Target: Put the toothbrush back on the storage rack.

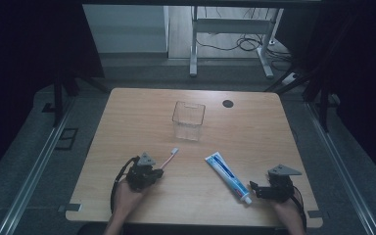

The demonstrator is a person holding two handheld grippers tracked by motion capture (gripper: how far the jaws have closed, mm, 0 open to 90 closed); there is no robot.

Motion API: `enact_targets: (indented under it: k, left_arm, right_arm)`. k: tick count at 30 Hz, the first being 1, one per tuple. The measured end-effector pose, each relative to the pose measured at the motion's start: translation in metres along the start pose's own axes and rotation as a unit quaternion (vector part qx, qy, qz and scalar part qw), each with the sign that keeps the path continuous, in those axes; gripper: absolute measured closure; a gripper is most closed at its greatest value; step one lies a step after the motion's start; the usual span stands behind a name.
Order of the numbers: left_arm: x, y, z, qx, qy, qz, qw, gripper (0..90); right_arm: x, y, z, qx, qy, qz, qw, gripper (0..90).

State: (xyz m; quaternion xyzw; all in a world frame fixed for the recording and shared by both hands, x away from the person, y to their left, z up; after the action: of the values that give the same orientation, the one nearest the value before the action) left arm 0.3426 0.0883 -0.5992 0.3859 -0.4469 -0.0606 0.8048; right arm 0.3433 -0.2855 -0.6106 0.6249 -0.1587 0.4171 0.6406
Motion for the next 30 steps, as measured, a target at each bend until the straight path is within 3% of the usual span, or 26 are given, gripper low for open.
enact_targets:
  k: [5,18,30]
  left_arm:
    - [0.003,0.003,0.001,0.002,-0.005,0.003,1.0000,84.5]
    - [0.001,0.011,-0.010,0.009,0.012,0.010,0.9998,82.0]
    - [-0.003,0.001,-0.006,-0.004,0.016,-0.006,0.9998,78.2]
  right_arm:
    - [0.000,0.000,0.000,0.000,0.001,0.000,1.0000,11.6]
    - [0.000,0.000,0.000,0.000,-0.001,-0.001,1.0000,11.6]
    - [0.000,0.000,0.000,0.000,-0.001,-0.001,1.0000,11.6]
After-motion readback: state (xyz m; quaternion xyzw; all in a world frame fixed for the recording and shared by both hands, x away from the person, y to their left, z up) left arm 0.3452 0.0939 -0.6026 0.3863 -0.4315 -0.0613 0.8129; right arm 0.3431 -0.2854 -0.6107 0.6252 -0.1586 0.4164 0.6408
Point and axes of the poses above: each handheld gripper's, and its own axes: y roughly backward along the jaws, x roughly out of its top, z roughly to its right, the point moved 10 cm from there along -y, roughly forward along the jaws, and after that the axes turned 14 degrees about -x, right-handed, at the moved point
